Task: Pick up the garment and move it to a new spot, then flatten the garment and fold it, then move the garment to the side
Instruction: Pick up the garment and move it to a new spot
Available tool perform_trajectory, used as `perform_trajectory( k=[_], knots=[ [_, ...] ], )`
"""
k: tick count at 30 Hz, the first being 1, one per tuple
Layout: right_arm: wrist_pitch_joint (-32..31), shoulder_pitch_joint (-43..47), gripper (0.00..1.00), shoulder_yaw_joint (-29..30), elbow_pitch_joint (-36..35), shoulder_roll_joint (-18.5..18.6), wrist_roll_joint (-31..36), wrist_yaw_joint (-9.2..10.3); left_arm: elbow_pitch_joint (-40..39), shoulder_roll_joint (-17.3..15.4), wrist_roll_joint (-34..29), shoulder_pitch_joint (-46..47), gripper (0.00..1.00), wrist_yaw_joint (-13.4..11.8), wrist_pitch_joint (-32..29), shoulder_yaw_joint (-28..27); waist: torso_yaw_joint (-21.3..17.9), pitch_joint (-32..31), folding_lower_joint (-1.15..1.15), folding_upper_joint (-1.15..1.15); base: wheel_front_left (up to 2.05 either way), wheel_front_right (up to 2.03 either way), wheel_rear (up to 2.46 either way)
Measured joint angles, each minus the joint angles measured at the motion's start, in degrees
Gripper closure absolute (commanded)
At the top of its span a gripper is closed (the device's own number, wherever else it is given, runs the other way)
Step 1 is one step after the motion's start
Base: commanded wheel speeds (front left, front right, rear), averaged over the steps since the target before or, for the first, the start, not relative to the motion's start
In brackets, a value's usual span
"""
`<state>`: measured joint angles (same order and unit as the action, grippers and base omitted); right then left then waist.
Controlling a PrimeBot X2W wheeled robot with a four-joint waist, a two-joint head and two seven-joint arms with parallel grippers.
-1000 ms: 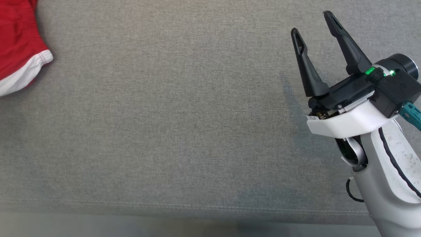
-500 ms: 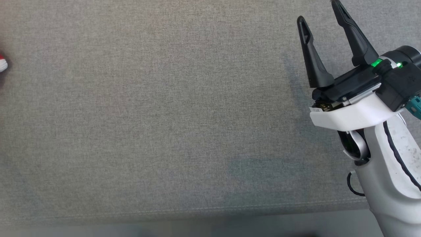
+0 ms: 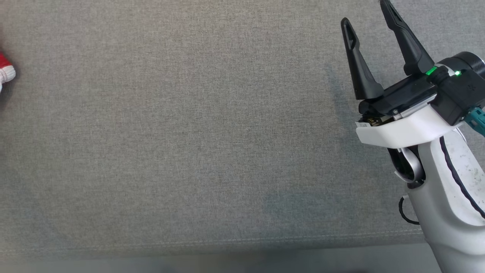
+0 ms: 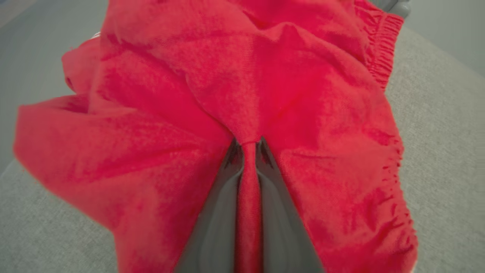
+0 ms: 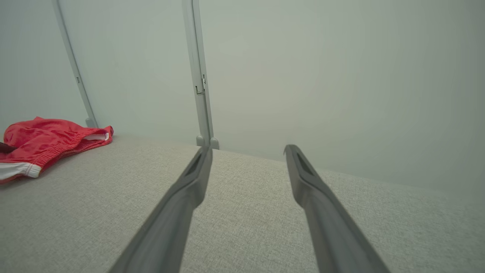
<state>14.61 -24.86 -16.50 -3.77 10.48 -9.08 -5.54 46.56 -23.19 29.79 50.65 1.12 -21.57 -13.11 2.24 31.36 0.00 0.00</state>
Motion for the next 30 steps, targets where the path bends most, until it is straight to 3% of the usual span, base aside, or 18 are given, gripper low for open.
perform_trajectory(
  k=[15, 30],
  knots=[
    [0.0, -0.01, 0.0, 1.4, 1.99, -2.11, -0.71, -0.1, 1.12, 2.01, -3.12, 1.04, 1.0, 4.43, 6.32, 4.69, 1.54, -5.33, 0.0, 0.0, 0.0, 0.0, 0.0],
    [0.0, 4.58, 0.0, 3.45, 4.87, -4.01, -2.55, -0.49, -0.86, 4.47, -5.37, 0.31, 1.0, 6.01, 11.96, 12.15, 1.66, -16.21, 0.0, 0.0, 0.0, 0.0, 0.0]
  ],
)
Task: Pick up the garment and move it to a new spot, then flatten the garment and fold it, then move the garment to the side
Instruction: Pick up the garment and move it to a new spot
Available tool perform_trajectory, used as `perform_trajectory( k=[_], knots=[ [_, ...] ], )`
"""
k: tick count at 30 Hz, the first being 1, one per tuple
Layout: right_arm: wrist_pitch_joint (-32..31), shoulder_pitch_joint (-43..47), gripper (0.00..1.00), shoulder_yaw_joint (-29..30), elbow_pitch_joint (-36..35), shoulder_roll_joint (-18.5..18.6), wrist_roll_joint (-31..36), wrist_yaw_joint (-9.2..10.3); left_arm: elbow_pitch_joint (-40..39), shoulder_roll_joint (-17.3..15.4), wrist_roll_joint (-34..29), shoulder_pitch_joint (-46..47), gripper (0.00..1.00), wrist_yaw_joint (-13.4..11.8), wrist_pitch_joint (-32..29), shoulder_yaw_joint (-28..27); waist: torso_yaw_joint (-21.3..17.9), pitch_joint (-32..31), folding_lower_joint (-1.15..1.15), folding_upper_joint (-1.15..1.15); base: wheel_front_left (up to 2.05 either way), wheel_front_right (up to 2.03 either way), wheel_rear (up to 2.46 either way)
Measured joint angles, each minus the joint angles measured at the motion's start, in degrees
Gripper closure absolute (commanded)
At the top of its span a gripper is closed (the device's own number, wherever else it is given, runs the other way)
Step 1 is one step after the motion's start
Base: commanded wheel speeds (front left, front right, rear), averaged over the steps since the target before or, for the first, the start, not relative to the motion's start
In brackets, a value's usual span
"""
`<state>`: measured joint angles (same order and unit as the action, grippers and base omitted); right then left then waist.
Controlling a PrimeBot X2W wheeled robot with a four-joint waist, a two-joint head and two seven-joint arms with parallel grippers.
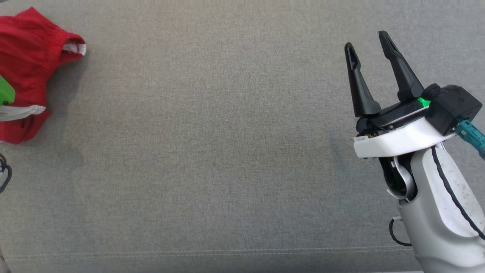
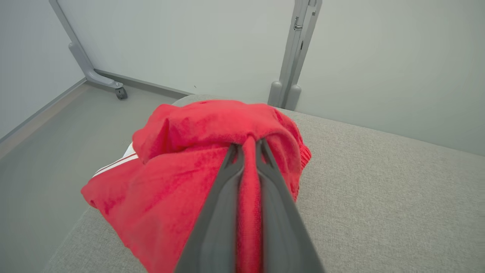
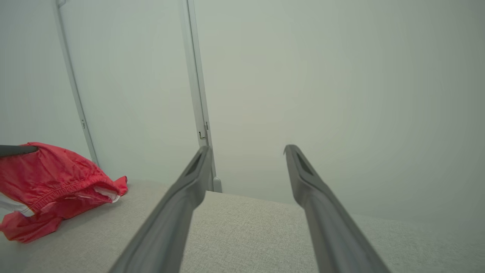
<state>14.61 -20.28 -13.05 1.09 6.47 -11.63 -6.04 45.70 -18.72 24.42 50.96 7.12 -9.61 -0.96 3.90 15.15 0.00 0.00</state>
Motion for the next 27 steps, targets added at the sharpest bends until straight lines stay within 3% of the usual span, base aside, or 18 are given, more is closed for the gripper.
perform_trajectory(
  k=[6, 11, 16, 23, 27],
  knots=[
    [0.0, 3.11, 0.0, 0.68, 0.69, -0.44, -1.15, -0.02, -2.18, 0.9, 0.58, -2.19, 1.0, 0.01, 1.36, 2.77, -0.8, -4.36, 0.0, 0.0, 0.0, 0.0, 0.0],
    [0.0, 5.5, 0.0, 1.3, 1.1, -0.63, -1.54, -0.19, -7.42, 4.3, 3.66, -3.75, 1.0, 0.01, 2.61, 8.24, -2.21, -7.46, 0.0, 0.0, 0.0, 0.0, 0.0],
    [0.0, 7.21, 0.0, 2.3, 1.16, -0.55, -1.76, -0.19, -10.73, 7.44, 6.72, -5.41, 1.0, 0.01, 4.12, 10.15, -3.92, -9.22, 0.0, 0.0, 0.0, 0.0, 0.0],
    [0.0, 8.34, 0.0, 2.91, 0.78, -0.4, -1.91, -0.47, -14.37, 15.55, 13.63, -10.33, 1.0, 0.01, 8.98, 8.12, -7.34, -10.85, 0.0, 0.0, 0.0, 0.0, 0.0],
    [0.0, 9.15, 0.0, 2.99, 0.3, -0.2, -1.91, -0.48, -15.17, 20.29, 14.43, -15.16, 1.0, 0.01, 11.61, 9.14, -9.36, -11.05, 0.0, 0.0, 0.0, 0.0, 0.0]
  ],
)
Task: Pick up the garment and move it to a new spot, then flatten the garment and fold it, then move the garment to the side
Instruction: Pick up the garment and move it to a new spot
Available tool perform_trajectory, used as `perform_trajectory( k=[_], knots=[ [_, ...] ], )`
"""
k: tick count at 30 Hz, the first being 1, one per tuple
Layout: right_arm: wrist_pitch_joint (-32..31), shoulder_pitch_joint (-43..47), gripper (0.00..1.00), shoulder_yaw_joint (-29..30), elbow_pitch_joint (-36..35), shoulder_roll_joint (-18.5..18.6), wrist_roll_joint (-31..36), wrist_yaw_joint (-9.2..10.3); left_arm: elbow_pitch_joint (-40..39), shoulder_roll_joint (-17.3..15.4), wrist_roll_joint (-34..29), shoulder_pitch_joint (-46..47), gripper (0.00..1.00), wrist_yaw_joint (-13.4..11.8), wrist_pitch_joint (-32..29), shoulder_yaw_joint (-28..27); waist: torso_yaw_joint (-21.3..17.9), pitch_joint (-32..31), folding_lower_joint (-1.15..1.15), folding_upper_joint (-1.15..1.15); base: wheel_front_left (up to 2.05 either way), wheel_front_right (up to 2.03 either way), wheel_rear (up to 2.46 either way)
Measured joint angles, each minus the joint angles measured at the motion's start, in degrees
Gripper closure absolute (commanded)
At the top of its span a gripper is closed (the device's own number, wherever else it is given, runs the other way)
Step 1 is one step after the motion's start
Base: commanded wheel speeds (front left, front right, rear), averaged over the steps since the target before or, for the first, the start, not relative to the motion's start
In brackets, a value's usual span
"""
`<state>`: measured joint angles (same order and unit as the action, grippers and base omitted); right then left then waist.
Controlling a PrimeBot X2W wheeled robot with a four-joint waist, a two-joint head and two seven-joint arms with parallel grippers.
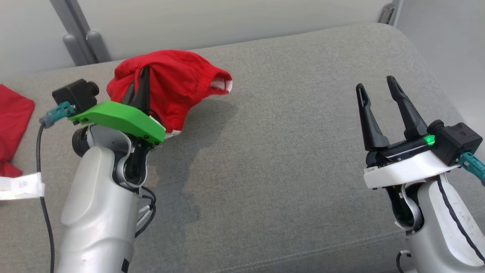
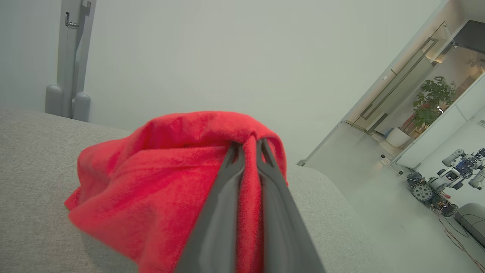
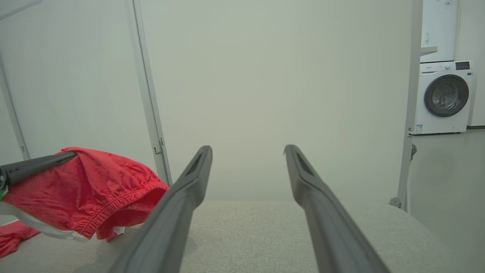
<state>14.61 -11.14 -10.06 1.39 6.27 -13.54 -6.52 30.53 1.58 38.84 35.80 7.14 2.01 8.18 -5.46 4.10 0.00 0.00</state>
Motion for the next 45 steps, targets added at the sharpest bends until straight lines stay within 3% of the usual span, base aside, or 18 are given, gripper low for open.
perform_trajectory(
  k=[6, 14, 15, 16, 17, 28, 35, 39, 45],
  knots=[
    [0.0, 0.02, 0.0, 0.58, -0.43, 0.26, 0.01, -0.01, 0.68, -1.23, 1.21, -6.0, 1.0, 0.0, 1.55, 4.88, -2.77, 0.65, 0.0, 0.0, 0.0, 0.0, 0.0],
    [0.0, 0.02, 0.0, 0.36, -0.37, 0.09, 0.0, -0.01, 1.45, -3.08, 7.81, -11.52, 1.0, 0.0, 1.59, 14.45, -5.42, 2.56, 0.0, 0.0, 0.0, 0.0, 0.0],
    [0.0, 0.02, 0.0, 0.32, -0.34, 0.02, 0.0, -0.01, 1.53, -3.07, 8.58, -11.88, 0.66, 0.0, 1.76, 15.55, -5.69, 2.76, 0.0, 0.0, 0.0, 0.0, 0.0],
    [0.0, 0.02, 0.0, 0.31, -0.3, 0.02, 0.0, -0.01, 1.71, -3.03, 8.91, -12.19, 0.21, 0.0, 2.09, 16.33, -5.95, 2.93, 0.0, 0.0, 0.0, 0.0, 0.0],
    [0.0, 0.02, 0.0, 0.41, -0.29, 0.02, 0.0, -0.02, 2.07, -3.07, 8.91, -12.35, 0.0, 0.0, 2.42, 16.92, -6.14, 3.1, 0.0, 0.0, 0.0, 0.0, 0.0],
    [0.0, 0.52, 0.0, 1.97, 0.27, 0.26, 0.0, -0.02, 2.5, -3.33, 4.63, -12.04, 0.0, 0.0, 6.5, 20.93, -5.23, 2.96, 0.0, 0.0, 0.0, 0.0, 0.0],
    [0.0, 1.43, 0.0, 1.98, 1.03, 0.31, -0.08, -0.03, 1.1, -3.48, -1.6, -10.82, 0.0, 0.0, 9.73, 22.19, -3.02, 1.98, 0.0, 0.0, 0.0, 0.0, 0.0],
    [0.0, 2.37, 0.0, 1.96, 1.57, 0.33, -0.1, -0.03, 0.27, -5.53, -3.91, -10.54, 0.0, -0.2, 10.73, 22.07, -1.77, 1.26, 0.0, 0.0, 0.0, 0.0, 0.0],
    [0.0, 4.03, 0.0, 3.02, 2.38, 0.13, -1.21, -0.04, -0.7, -8.44, -5.37, -11.02, 0.0, -2.74, 11.76, 19.93, -0.47, -0.5, 0.0, 0.0, 0.0, 0.0, 0.0]
  ],
)
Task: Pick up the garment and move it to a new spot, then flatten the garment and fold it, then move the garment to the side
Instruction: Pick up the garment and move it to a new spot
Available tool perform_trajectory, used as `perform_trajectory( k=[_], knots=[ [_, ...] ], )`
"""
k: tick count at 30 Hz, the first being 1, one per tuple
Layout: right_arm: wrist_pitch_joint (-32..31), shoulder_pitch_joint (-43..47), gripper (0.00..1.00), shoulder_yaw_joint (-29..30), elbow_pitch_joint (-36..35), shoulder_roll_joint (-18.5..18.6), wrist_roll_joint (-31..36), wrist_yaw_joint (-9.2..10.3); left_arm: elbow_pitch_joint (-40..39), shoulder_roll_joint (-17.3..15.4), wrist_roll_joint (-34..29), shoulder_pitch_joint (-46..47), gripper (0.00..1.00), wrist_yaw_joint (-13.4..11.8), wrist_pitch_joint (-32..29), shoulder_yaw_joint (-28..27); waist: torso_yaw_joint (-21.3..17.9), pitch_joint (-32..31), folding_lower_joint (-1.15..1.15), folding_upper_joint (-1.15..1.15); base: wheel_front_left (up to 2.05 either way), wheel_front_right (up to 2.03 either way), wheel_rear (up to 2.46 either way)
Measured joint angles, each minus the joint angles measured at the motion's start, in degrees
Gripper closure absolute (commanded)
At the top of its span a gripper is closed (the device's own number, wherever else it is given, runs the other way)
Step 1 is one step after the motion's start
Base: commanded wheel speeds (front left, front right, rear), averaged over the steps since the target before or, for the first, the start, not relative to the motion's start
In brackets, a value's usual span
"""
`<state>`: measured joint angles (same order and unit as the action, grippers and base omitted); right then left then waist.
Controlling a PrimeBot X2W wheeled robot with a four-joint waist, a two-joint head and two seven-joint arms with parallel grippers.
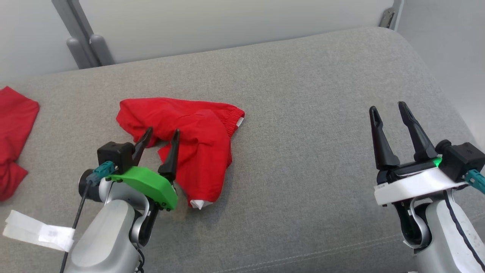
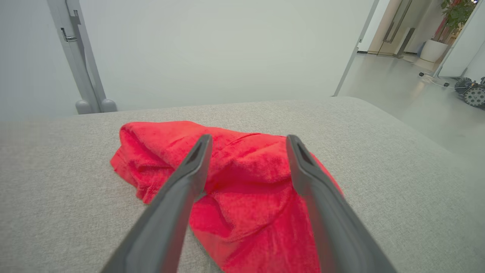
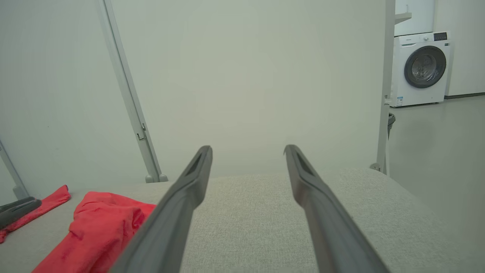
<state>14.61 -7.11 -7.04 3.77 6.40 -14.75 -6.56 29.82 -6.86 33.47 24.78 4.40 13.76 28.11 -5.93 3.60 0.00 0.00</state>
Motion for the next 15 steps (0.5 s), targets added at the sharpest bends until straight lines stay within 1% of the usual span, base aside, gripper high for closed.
perform_trajectory(
  k=[5, 7, 8, 10, 12, 15],
  knots=[
    [0.0, 1.87, 0.0, 0.71, 0.18, -0.26, -0.71, 0.0, -1.62, -1.52, -1.91, -1.65, 0.0, -2.19, 0.46, -1.8, 1.25, -1.03, 0.0, 0.0, 0.0, 0.0, 0.0],
    [0.0, 2.02, 0.0, 1.14, 0.15, -0.52, -1.4, 0.0, -2.49, -1.72, -1.9, -2.74, 0.0, -3.42, 0.48, -3.39, 1.68, -1.33, 0.0, 0.0, 0.0, 0.0, 0.0],
    [-0.01, 2.18, 0.0, 1.32, 0.16, -0.6, -1.57, 0.0, -3.25, -2.04, -1.87, -3.97, 0.0, -4.82, 0.49, -5.47, 1.99, -1.55, 0.0, 0.0, 0.0, 0.0, 0.0],
    [-0.01, 2.65, 0.0, 1.52, 0.14, -0.71, -1.71, 0.0, -3.79, -2.71, -1.87, -5.26, 0.0, -5.92, 0.56, -6.8, 2.18, -1.66, 0.0, 0.0, 0.0, 0.0, 0.0],
    [-0.01, 3.14, 0.0, 1.7, 0.19, -0.83, -1.72, 0.0, -4.25, -3.16, -1.86, -6.45, 0.0, -6.42, 0.66, -7.66, 2.3, -1.65, 0.0, 0.0, 0.0, 0.0, 0.0],
    [0.0, 3.27, 0.0, 2.18, 0.14, -0.87, -1.88, 0.0, -5.93, -3.22, -1.88, -7.66, 0.0, -6.5, 0.66, -8.22, 2.44, -1.48, 0.0, 0.0, 0.0, 0.0, 0.0]
  ],
)
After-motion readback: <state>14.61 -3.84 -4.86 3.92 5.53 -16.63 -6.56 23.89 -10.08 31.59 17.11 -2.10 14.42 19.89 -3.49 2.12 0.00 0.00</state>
